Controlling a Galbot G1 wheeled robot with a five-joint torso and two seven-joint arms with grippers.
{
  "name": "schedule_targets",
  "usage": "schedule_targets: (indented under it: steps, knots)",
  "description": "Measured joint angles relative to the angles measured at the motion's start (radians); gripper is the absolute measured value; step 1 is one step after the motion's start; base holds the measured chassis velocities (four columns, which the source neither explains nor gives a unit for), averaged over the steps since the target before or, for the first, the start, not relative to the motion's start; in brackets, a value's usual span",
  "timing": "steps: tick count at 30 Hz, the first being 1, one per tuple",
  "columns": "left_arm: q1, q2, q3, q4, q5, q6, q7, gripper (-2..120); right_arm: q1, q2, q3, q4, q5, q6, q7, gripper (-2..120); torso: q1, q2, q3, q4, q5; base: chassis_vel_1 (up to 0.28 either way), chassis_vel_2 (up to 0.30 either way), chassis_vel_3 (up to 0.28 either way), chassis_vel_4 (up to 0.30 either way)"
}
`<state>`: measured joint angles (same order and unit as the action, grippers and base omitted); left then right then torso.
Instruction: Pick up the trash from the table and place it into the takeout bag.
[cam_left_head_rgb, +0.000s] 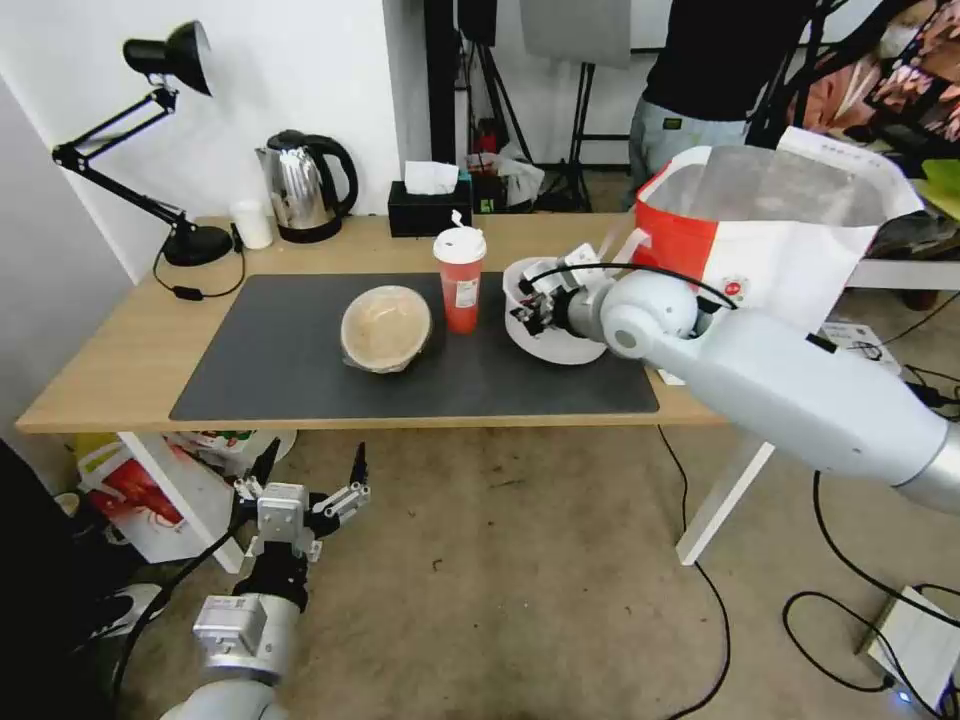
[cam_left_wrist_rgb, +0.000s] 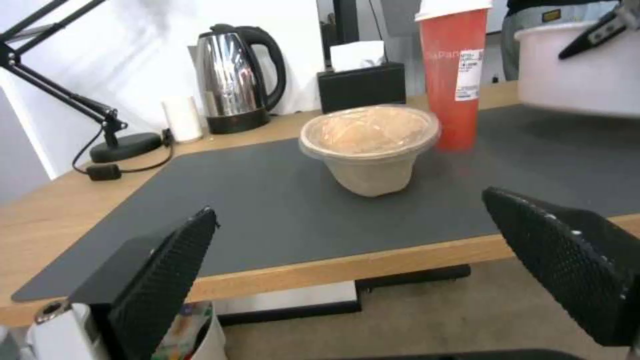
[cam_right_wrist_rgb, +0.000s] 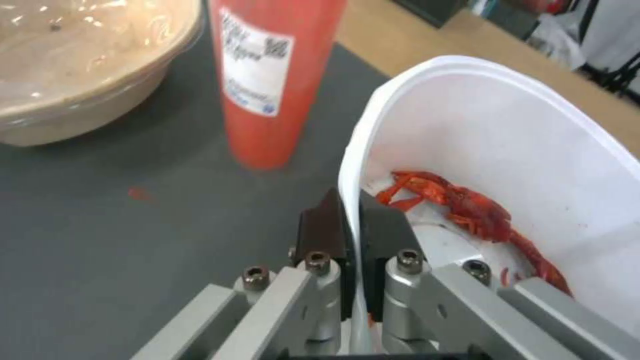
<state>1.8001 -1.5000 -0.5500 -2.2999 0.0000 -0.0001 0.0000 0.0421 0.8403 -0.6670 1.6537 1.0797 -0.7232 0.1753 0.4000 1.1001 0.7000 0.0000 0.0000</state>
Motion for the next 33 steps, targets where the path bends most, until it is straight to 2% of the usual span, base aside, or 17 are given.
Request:
schedule_targets:
  steps: [4,11,33]
  knots:
    - [0.0,0.0,0.0,0.0,0.0,0.0,0.0,100,0.028,-0.012,-0.008,0.0,-0.009,0.0,-0.016,0,0.0,0.0,0.0,0.0,0.0001,0.0,0.0,0.0,0.0]
    - [0.0,0.0,0.0,0.0,0.0,0.0,0.0,100,0.126,-0.024,-0.03,-0.004,-0.047,0.0,-0.104,0,0.0,0.0,0.0,0.0,0.0,0.0,0.0,0.0,0.0]
    - [0.0,0.0,0.0,0.0,0.0,0.0,0.0,100,0.345,0.058,-0.092,-0.032,-0.009,0.002,-0.199,0,0.0,0.0,0.0,-0.0001,0.0,0.0,0.0,0.0,0.0]
